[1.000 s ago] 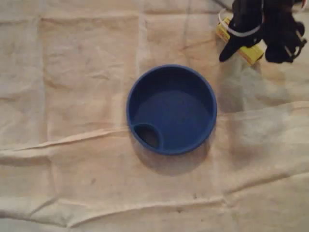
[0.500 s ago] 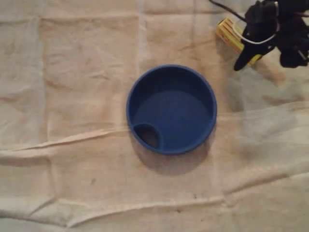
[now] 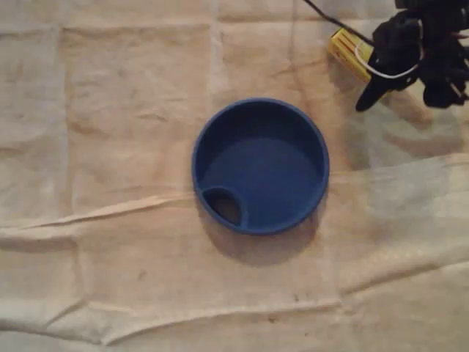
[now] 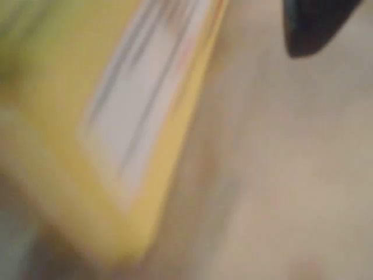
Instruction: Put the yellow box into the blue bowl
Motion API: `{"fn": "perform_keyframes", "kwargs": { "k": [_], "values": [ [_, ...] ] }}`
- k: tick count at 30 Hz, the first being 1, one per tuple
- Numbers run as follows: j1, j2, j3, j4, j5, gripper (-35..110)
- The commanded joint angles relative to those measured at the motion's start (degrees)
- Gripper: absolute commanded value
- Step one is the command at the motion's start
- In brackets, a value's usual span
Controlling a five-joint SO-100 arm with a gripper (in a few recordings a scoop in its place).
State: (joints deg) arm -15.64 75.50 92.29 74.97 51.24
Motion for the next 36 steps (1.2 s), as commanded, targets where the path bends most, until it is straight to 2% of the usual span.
{"fn": "perform_keyframes", "kwargs": {
  "k": [1,8,23,30,36],
  "values": [
    [0.1,0.5,-1.1,-0.5,0.7,40],
    [0.7,0.5,-1.1,-0.5,0.7,37],
    [0.8,0.4,-1.1,-0.5,0.3,-2],
    [0.8,1.5,-1.1,0.4,-0.3,-1],
    [0.8,10.2,-1.1,0.5,-0.4,0]
  ]
}}
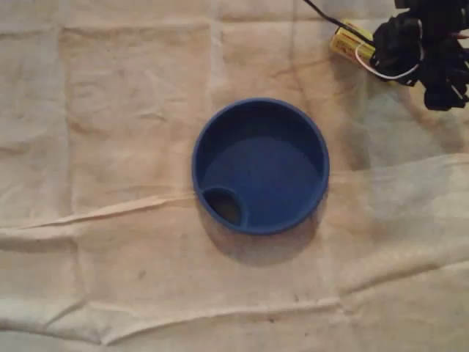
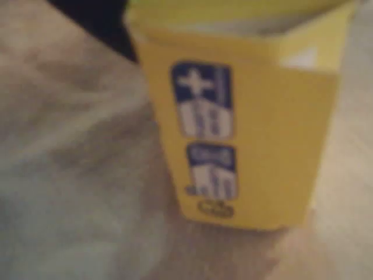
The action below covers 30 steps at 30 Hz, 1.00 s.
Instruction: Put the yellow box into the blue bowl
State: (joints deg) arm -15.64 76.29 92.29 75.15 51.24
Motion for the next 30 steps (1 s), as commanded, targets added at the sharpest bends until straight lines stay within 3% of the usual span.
{"fn": "perform_keyframes", "kwargs": {
  "k": [1,16,22,30],
  "values": [
    [0.8,11.4,-1.1,0.4,-0.4,0],
    [0.9,35.1,-1.1,-0.5,-0.3,0],
    [6.2,37.6,-1.1,-1.1,0.0,0],
    [15.2,37.6,-1.1,-12.0,-0.4,0]
  ]
}}
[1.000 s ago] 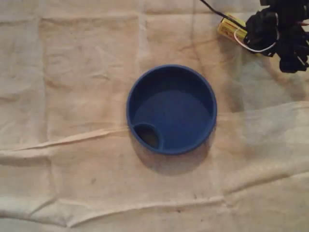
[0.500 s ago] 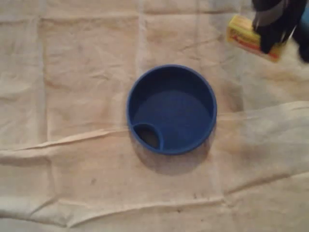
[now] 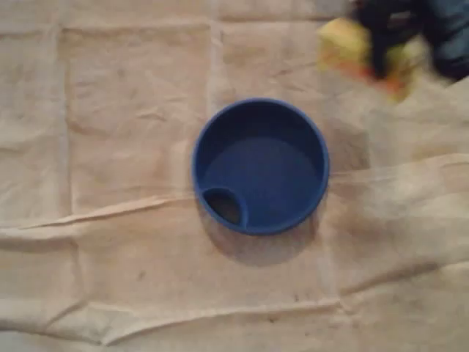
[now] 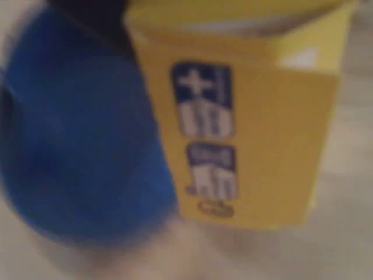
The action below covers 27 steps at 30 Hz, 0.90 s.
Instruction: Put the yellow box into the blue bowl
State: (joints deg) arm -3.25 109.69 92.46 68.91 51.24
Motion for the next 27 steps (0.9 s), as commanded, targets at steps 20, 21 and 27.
{"fn": "perform_keyframes", "kwargs": {
  "k": [20,21,27],
  "values": [
    [10.6,-10.5,-1.3,-27.8,-0.4,0],
    [11.0,-11.4,-1.5,-28.8,-0.4,0],
    [12.8,-19.4,-8.2,-32.3,-0.4,0]
  ]
}}
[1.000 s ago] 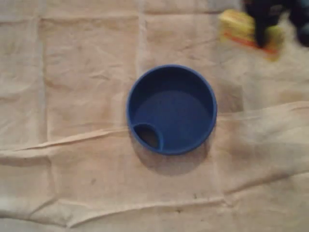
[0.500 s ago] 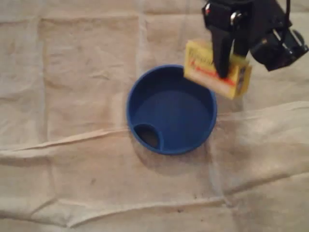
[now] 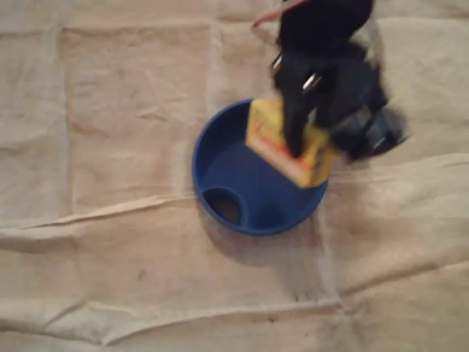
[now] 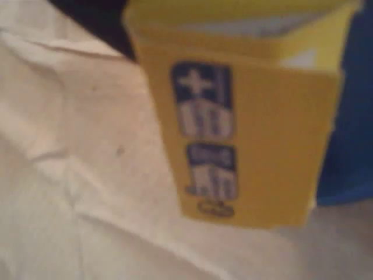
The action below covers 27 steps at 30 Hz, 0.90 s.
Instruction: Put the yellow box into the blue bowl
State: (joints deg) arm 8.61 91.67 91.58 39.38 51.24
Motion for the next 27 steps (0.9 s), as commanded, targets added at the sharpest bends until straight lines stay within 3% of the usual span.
{"fn": "perform_keyframes", "kwargs": {
  "k": [1,10,21,27],
  "values": [
    [1.2,-3.3,-9.0,-2.7,-0.4,0],
    [3.1,-18.4,-23.0,2.5,-0.4,0],
    [3.2,-21.9,-30.5,15.4,-0.6,0],
    [4.1,-22.1,-32.3,15.3,-9.0,9]
  ]
}}
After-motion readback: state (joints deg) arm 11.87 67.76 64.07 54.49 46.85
